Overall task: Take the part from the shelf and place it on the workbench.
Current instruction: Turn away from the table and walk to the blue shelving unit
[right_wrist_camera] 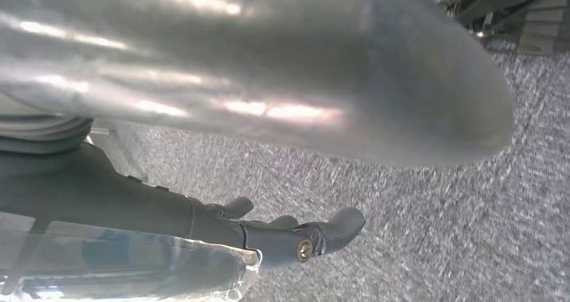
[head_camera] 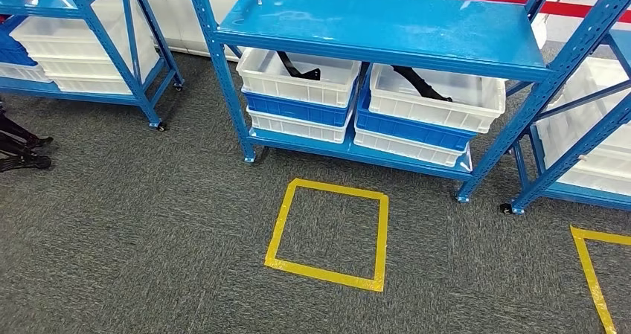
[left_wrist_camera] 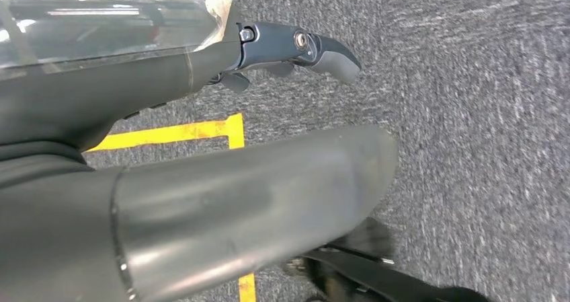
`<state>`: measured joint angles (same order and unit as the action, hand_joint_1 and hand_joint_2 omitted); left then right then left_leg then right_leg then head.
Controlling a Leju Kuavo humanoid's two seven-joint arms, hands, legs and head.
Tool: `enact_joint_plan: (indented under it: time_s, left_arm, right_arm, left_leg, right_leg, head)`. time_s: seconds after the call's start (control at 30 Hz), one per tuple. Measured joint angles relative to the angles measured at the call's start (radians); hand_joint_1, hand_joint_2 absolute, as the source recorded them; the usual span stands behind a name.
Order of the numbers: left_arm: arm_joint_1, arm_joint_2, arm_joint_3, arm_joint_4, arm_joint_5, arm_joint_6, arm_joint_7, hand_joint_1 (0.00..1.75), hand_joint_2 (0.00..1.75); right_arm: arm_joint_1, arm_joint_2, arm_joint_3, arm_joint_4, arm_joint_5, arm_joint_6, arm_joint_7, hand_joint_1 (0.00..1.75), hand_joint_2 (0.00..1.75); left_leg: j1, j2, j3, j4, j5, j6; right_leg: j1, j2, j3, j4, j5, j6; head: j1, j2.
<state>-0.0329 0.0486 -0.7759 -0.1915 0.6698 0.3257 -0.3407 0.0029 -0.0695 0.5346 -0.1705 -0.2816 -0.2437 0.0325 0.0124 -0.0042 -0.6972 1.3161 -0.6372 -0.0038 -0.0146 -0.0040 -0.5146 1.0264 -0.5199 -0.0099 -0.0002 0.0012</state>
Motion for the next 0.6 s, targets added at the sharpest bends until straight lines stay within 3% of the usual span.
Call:
enact_joint_plan:
  time_s: [0.03, 0.13, 0.2, 0.23, 0.3, 0.37, 0.43, 0.5, 0.53, 0.57, 0.6]
  left_arm:
    - [0.001, 0.000, 0.000, 0.000, 0.000, 0.000, 0.000, 0.00, 0.00]
    - [0.003, 0.001, 0.000, 0.000, 0.001, 0.000, 0.000, 0.00, 0.00]
    - [0.003, 0.000, 0.000, 0.000, 0.001, 0.000, -0.001, 0.00, 0.00]
    - [0.004, 0.000, 0.000, 0.000, 0.002, 0.001, -0.001, 0.00, 0.00]
    - [0.006, -0.002, 0.000, 0.000, 0.002, 0.003, -0.002, 0.00, 0.00]
    - [0.007, -0.002, 0.000, 0.000, 0.002, 0.007, -0.003, 0.00, 0.00]
    - [0.007, -0.002, 0.001, 0.000, 0.003, 0.010, -0.003, 0.00, 0.00]
    - [0.007, -0.003, 0.001, 0.000, 0.004, 0.011, -0.003, 0.00, 0.00]
    - [0.008, -0.003, 0.001, 0.000, 0.004, 0.011, -0.003, 0.00, 0.00]
    - [0.009, -0.004, 0.001, 0.000, 0.005, 0.011, -0.003, 0.00, 0.00]
    - [0.010, -0.004, 0.001, 0.000, 0.005, 0.012, -0.003, 0.00, 0.00]
  right_arm:
    - [0.001, 0.001, 0.001, 0.000, 0.000, 0.000, 0.001, 0.00, 0.00]
    - [0.003, 0.001, 0.003, 0.000, 0.001, 0.000, 0.002, 0.00, 0.00]
    - [0.000, 0.000, 0.003, 0.000, 0.002, 0.000, 0.002, 0.00, 0.00]
    - [-0.001, -0.001, 0.004, 0.000, 0.002, 0.000, 0.002, 0.00, 0.00]
    - [0.000, -0.003, 0.004, 0.000, 0.003, 0.000, 0.003, 0.00, 0.00]
    - [0.000, -0.004, 0.005, 0.000, 0.005, 0.000, 0.001, 0.00, 0.00]
    - [-0.001, -0.004, 0.006, 0.000, 0.009, 0.000, -0.005, 0.00, 0.00]
    - [-0.001, -0.004, 0.006, 0.000, 0.012, 0.000, -0.009, 0.00, 0.00]
    - [0.001, -0.004, 0.007, 0.000, 0.013, 0.000, -0.009, 0.00, 0.00]
    - [0.003, -0.005, 0.007, 0.000, 0.013, 0.000, -0.009, 0.00, 0.00]
    - [0.005, -0.006, 0.007, 0.000, 0.013, 0.000, -0.009, 0.00, 0.00]
  left_leg:
    - [0.002, 0.001, -0.008, -0.021, 0.015, -0.002]
    - [0.004, 0.007, 0.034, -0.189, 0.135, -0.002]
    - [0.001, 0.012, 0.051, -0.240, 0.145, 0.010]
    - [-0.002, 0.012, 0.054, -0.241, 0.134, 0.019]
    - [-0.002, 0.006, 0.076, -0.250, 0.147, 0.037]
    - [-0.001, 0.005, 0.102, -0.254, 0.153, 0.051]
    - [-0.005, 0.004, 0.111, -0.254, 0.143, 0.060]
    - [-0.009, -0.001, 0.120, -0.254, 0.130, 0.064]
    - [-0.012, -0.005, 0.129, -0.254, 0.122, 0.064]
    - [-0.014, -0.008, 0.141, -0.254, 0.114, 0.064]
    - [-0.016, -0.010, 0.150, -0.255, 0.105, 0.064]
  right_leg:
    - [-0.002, 0.001, 0.008, 0.000, -0.008, 0.003]
    - [-0.005, 0.002, 0.036, 0.000, -0.036, 0.017]
    - [-0.001, 0.002, 0.053, -0.001, -0.049, 0.033]
    - [0.001, 0.003, 0.060, 0.001, -0.049, 0.042]
    - [0.001, 0.003, 0.074, 0.014, -0.052, 0.058]
    - [-0.001, 0.003, 0.042, 0.082, -0.070, 0.064]
    - [0.000, 0.003, -0.045, 0.203, -0.110, 0.057]
    - [0.002, 0.003, -0.116, 0.272, -0.148, 0.052]
    - [0.003, 0.003, -0.128, 0.258, -0.146, 0.053]
    - [0.005, 0.003, -0.126, 0.212, -0.120, 0.059]
    - [0.009, 0.004, -0.117, 0.152, -0.077, 0.063]
  head:
    - [0.000, 0.000]
    - [-0.002, 0.000]
    - [-0.003, 0.000]
    - [-0.004, 0.000]
    - [-0.003, 0.000]
    - [0.001, 0.000]
    - [0.002, 0.000]
    - [0.002, 0.000]
    - [0.002, 0.000]
    - [0.002, 0.000]
    - [0.003, 0.000]
